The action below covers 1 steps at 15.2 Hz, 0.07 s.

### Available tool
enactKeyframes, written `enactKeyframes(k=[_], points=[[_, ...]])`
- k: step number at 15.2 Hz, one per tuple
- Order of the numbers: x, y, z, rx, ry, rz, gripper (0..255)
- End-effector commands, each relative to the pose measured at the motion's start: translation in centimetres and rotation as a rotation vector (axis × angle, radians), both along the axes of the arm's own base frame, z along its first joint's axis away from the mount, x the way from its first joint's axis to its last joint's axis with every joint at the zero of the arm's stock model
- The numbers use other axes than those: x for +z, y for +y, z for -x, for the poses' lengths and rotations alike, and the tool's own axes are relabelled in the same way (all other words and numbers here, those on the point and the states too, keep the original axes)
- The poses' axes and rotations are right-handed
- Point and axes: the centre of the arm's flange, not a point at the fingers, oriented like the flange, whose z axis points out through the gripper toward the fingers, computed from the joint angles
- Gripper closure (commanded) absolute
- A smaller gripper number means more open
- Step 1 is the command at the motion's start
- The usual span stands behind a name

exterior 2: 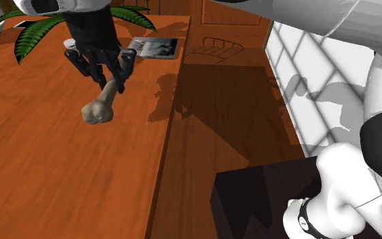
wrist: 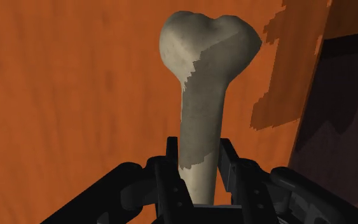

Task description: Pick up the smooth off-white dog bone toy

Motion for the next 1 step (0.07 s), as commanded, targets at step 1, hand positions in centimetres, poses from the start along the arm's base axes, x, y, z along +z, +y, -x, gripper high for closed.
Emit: enactKeyframes(k=[1], points=[[0.40,0.08,0.00,0.000,0.000,0.000,255]])
